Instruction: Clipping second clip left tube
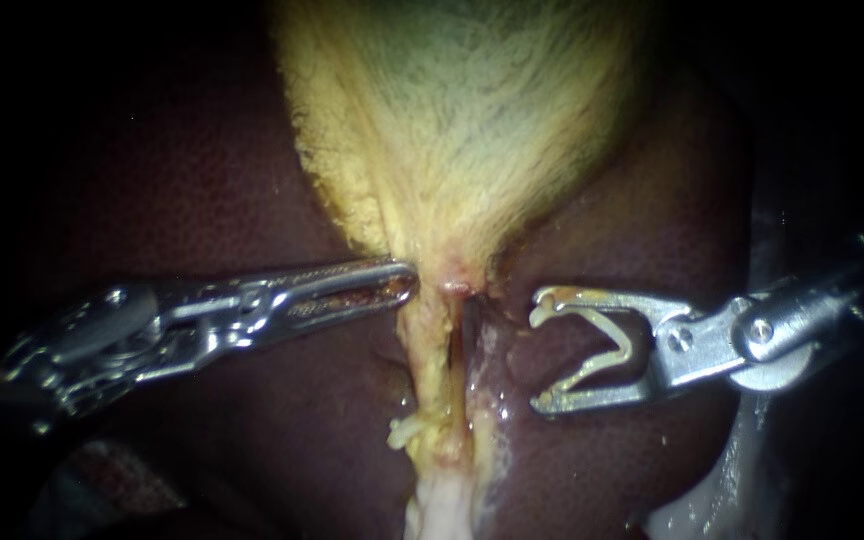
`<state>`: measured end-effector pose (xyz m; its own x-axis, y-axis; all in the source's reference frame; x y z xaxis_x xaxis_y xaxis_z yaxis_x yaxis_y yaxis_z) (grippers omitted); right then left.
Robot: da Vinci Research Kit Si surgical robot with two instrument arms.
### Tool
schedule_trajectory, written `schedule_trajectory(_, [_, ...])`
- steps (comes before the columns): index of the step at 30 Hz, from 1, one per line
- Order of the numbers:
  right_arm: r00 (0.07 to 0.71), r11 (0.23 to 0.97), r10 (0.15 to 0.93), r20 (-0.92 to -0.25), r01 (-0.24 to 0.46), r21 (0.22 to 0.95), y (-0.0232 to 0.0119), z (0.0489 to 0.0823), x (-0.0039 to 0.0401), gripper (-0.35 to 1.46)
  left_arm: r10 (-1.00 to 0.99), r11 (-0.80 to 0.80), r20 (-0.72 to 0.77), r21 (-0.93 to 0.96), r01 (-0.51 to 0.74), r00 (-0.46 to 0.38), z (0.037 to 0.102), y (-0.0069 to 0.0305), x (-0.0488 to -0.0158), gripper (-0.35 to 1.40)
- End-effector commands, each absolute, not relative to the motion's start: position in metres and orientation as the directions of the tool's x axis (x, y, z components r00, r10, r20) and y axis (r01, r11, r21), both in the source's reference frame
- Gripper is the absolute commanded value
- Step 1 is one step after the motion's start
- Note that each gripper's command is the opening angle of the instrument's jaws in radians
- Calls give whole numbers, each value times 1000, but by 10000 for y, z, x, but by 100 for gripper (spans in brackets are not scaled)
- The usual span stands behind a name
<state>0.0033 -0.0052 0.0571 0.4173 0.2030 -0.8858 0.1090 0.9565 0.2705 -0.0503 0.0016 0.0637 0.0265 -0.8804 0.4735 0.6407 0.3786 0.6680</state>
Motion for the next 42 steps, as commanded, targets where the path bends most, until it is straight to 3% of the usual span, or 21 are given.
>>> schedule_trajectory(1, [417,956,203,-886,110,270,-53,572,34,60,-880,379,473,669,640,27,636,16,-501,-35])
schedule_trajectory(6, [410,955,195,-891,129,268,-67,582,51,60,-882,380,470,673,634,30,626,17,-484,-35])
schedule_trajectory(15, [414,915,300,-859,129,382,-115,621,117,60,-878,380,479,657,651,30,605,11,-441,-35])
schedule_trajectory(22, [420,902,336,-843,112,416,-122,645,152,60,-878,379,478,658,651,29,598,8,-438,-35])
schedule_trajectory(27, [445,895,349,-825,105,434,-116,667,152,58,-879,377,477,657,652,28,592,7,-438,-35])
schedule_trajectory(32, [524,901,318,-790,93,424,-110,692,140,57,-880,375,473,658,653,29,586,8,-438,-35])
schedule_trajectory(42, [553,909,311,-773,64,412,-99,711,129,56,-879,372,476,662,651,19,577,10,-440,-35])
